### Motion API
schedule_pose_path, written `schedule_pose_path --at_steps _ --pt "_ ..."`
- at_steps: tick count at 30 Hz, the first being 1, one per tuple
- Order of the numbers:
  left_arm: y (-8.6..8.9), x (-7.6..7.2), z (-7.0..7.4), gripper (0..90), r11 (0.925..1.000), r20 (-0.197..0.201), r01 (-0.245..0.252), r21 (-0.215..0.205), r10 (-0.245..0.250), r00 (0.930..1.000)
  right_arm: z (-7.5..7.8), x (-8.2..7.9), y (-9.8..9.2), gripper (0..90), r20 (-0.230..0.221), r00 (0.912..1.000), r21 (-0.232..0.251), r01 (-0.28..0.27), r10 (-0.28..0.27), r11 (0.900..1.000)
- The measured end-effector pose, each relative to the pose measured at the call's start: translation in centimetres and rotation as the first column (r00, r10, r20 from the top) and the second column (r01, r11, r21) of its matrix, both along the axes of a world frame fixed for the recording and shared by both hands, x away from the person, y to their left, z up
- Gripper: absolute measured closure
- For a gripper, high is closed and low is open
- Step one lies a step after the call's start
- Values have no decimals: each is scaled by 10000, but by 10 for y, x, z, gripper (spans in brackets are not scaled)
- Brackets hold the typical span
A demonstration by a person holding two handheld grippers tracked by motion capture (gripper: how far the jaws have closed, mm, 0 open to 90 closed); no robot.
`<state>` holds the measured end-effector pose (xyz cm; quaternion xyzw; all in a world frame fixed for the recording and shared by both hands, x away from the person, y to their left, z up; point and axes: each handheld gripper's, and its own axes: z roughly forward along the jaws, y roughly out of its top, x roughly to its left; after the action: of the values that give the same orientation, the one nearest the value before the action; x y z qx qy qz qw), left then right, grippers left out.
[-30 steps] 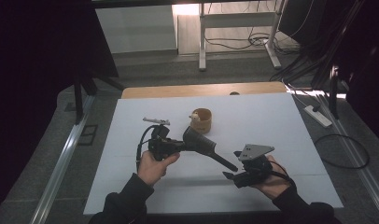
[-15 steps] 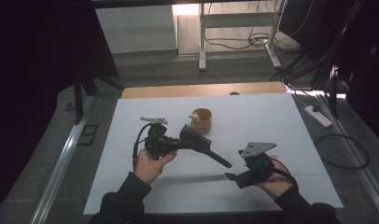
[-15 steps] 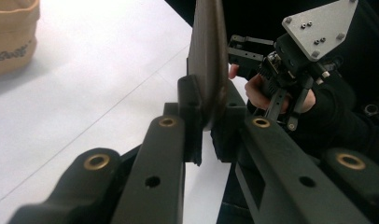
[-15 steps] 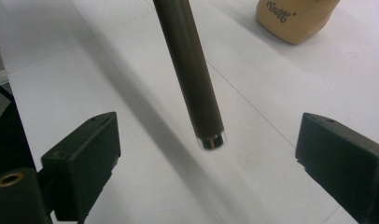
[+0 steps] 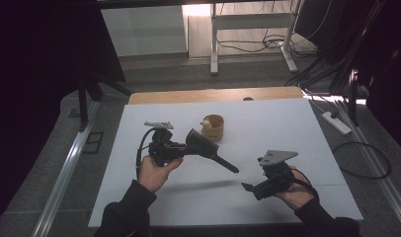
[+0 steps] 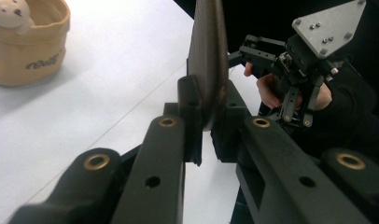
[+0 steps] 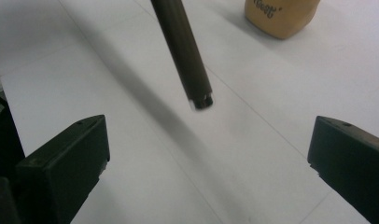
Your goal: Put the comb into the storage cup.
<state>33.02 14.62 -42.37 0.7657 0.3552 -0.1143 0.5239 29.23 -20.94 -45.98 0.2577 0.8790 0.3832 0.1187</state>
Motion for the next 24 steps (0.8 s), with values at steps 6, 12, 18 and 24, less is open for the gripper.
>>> schedule_pose_path --at_steps 6,12,18,24 --pt "5 2 5 826 9998 108 -188 7 188 9998 -2 -1 -5 0 -233 9997 -185 38 -43 9998" --pt "9 4 9 826 9996 208 -272 27 272 9994 -2 -4 -13 0 -265 9996 -37 124 -125 9999" --pt "11 7 9 826 9994 218 -337 -21 337 9992 -3 -7 -18 0 -342 9992 -154 192 -197 9997" --pt "13 9 12 826 9992 271 -398 -14 399 9988 -5 -9 -24 0 -396 9988 -274 291 -302 9992"
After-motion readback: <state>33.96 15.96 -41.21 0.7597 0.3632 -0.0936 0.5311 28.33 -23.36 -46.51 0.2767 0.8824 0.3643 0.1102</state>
